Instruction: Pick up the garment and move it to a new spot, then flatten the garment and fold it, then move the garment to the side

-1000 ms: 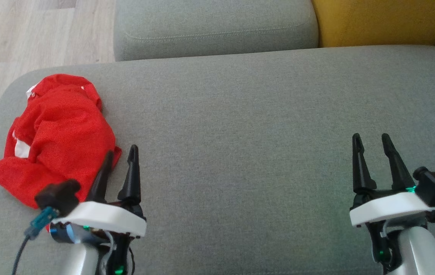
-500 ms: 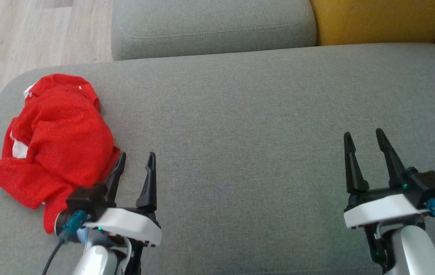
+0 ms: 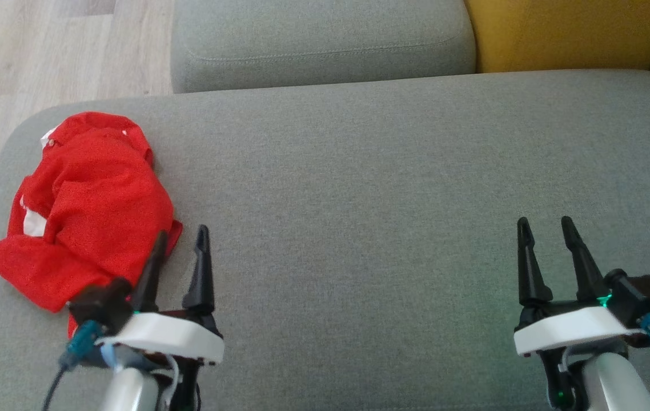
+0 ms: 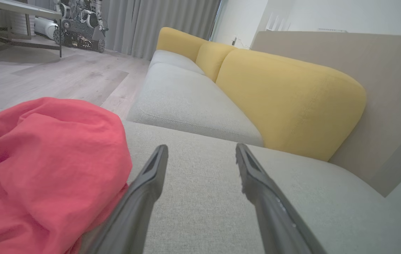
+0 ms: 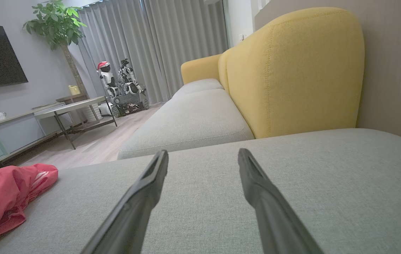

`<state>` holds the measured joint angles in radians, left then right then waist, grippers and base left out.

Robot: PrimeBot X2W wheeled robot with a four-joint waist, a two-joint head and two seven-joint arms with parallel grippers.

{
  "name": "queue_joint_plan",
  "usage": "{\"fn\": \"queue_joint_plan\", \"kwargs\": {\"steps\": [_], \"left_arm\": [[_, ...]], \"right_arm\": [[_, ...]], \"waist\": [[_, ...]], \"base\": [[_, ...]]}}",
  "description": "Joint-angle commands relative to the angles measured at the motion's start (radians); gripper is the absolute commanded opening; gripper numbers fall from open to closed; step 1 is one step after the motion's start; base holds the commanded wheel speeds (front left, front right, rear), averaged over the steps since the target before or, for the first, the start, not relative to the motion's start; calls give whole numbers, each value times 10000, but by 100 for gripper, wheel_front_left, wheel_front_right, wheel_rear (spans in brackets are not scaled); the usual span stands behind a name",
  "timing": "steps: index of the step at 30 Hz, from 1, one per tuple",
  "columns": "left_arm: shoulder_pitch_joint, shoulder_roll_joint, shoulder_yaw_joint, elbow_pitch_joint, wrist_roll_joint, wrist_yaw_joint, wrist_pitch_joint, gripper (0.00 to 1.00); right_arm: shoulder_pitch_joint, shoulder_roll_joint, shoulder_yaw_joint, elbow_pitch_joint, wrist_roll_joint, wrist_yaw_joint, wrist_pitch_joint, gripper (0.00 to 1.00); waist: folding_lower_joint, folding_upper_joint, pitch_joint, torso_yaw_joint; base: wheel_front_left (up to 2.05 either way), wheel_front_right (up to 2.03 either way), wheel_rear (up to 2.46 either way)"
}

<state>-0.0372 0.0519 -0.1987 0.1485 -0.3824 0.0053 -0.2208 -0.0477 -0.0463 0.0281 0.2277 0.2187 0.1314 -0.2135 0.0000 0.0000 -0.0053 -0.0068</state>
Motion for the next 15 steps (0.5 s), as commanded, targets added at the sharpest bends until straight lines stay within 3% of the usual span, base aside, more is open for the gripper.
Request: {"fn": "queue_joint_plan", "kwargs": {"steps": [1, 15], "left_arm": [[-264, -19, 210, -309, 227, -16, -118, 100], [-441, -15, -193, -296, 1096, 251, -410, 100]], "right_arm": [[-333, -33, 273, -316, -180, -7, -189, 100], [-472, -40, 542, -145, -961, -7, -482, 100]], "waist": [[0, 0, -4, -1], [0, 0, 48, 313]], "base": [[0, 0, 0], [0, 0, 0]]}}
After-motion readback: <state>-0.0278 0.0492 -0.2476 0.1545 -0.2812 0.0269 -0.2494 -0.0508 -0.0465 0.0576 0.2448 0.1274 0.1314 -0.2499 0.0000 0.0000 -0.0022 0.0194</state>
